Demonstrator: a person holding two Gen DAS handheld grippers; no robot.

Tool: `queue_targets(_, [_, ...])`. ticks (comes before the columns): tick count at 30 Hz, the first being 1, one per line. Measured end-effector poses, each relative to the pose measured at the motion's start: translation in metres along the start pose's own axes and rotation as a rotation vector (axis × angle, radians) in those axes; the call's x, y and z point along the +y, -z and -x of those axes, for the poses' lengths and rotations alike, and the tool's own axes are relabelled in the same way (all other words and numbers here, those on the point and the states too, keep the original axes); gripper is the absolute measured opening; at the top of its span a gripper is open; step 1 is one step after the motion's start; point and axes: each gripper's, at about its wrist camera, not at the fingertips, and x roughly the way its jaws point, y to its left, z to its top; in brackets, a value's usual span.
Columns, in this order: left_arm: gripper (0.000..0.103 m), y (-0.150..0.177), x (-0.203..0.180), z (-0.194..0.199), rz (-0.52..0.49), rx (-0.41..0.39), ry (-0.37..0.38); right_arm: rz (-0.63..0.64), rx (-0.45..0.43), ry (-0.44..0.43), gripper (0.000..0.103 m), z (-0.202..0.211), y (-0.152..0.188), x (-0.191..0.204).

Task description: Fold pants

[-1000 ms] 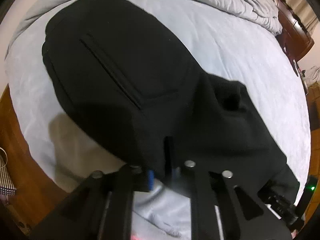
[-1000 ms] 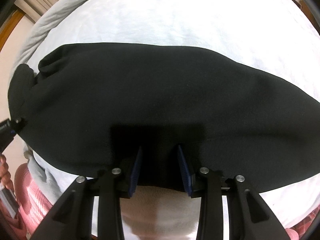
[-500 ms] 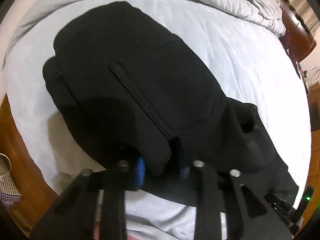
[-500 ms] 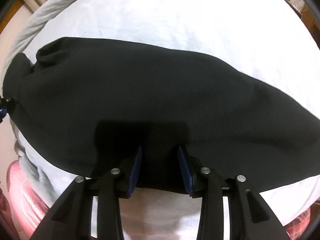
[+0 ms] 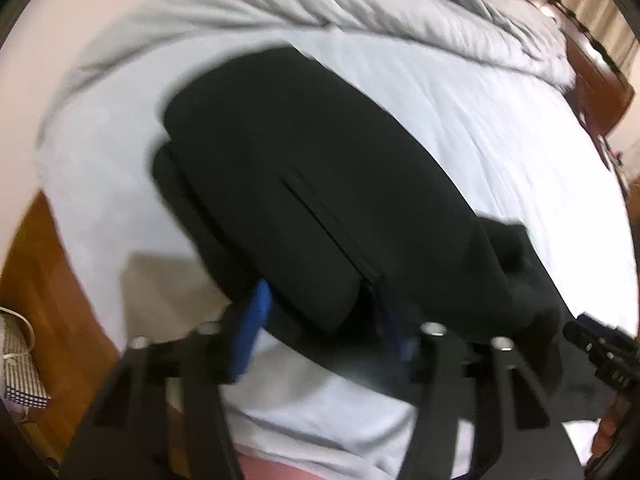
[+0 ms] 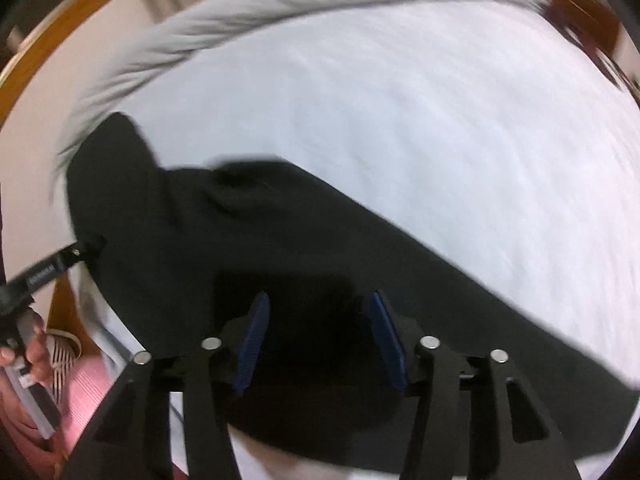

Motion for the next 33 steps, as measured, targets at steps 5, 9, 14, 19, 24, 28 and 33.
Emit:
queue_targets(5, [0.058, -0.021, 0.013, -0.01, 0.031, 0.008, 0.025, 0.107, 0.016, -0.055, 0.061, -0.036, -0.049, 0.041])
queue_targets(9, [0.051, -0.022, 0.017, -0.016, 0.054, 0.009, 0.034, 0.136, 0.088, -0.071, 0.041, -0.069, -0.062, 0.053])
queue_targets(14, [0.031, -0.013, 0.024, -0.014, 0.08, -0.032, 0.003, 0.106, 0.05, -0.144, 0.004, -0.07, -0.083, 0.046])
queue_targets(19, [0.027, -0.004, 0.023, -0.014, 0.078, -0.051, -0.026, 0.022, -0.034, -0.124, 0.003, -0.064, -0.114, 0.034])
queue_targets(24, [0.026, -0.008, 0.022, -0.014, 0.079, -0.033, -0.017, -0.001, 0.006, -0.053, 0.005, -0.119, -0.112, 0.033])
queue_targets(28, [0.042, -0.019, 0.035, -0.011, 0.103, -0.009, 0.017, 0.028, -0.053, -0.055, 0.015, -0.099, -0.105, 0.036])
queue_targets(33, [0.052, -0.039, 0.049, -0.012, 0.135, -0.037, -0.029, 0.011, -0.095, -0.057, 0.017, -0.058, -0.086, 0.015])
